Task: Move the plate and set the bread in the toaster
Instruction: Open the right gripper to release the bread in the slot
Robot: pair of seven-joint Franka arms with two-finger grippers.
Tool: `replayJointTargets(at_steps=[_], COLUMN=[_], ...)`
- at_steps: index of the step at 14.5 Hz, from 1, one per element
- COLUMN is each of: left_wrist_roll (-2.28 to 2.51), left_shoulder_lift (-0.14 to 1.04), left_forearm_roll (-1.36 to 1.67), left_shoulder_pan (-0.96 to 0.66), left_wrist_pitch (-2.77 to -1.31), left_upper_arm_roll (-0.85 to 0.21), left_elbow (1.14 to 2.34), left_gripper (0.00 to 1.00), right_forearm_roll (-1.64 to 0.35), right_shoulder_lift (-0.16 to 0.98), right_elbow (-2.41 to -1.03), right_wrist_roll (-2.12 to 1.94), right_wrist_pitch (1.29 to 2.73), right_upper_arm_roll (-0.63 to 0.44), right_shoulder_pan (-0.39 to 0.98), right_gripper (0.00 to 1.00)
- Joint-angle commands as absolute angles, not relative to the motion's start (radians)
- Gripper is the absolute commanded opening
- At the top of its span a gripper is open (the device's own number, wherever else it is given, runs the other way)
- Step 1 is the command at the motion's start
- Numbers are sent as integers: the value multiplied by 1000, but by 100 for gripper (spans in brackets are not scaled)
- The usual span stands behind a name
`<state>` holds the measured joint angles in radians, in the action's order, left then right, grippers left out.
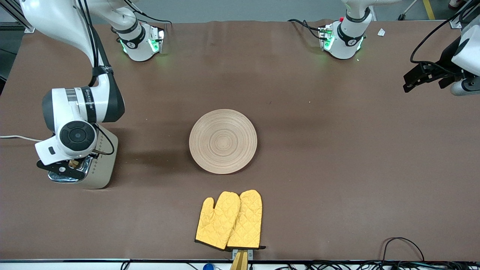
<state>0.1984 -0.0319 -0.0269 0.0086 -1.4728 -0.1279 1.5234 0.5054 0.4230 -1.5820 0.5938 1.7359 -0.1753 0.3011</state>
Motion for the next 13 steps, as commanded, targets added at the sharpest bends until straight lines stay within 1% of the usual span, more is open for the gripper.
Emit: replayJointTargets(at_steps=[1,4,6,8,11,13], left_wrist_roll=[183,146,91,89,100,118], left_shoulder_lift=[-45,-46,-49,-55,-52,-49], left_forearm_roll=[-29,-31,-28,-29,-28,-28], left_shoulder_pan=[11,8,9,9,11,8], left_wrist_pitch=[-1470,-1470,-1470,-1473,-1473,-1471], left_upper_arm_roll=[-127,-127,-129,-129,-127,-127], left_elbow=[1525,1520,1520,1522,1523,1520], left_gripper=[100,100,100,100,100,100], right_forearm_roll=[411,327,287,227,137,117], right_shoulder_lift=[400,355,304,246,123,89], right_elbow=[-1502,-1395,-1347,-1329,-1315,-1315], right_wrist_roll=[581,577,475,390,373,266], right_wrist_pitch=[1672,1608,1547,1507,1476,1439], right_upper_arm_roll=[-166,-167,-170,-176,-179,-181], right_shoulder_pan=[308,304,299,299,272,244], right_gripper=[100,100,100,100,100,100])
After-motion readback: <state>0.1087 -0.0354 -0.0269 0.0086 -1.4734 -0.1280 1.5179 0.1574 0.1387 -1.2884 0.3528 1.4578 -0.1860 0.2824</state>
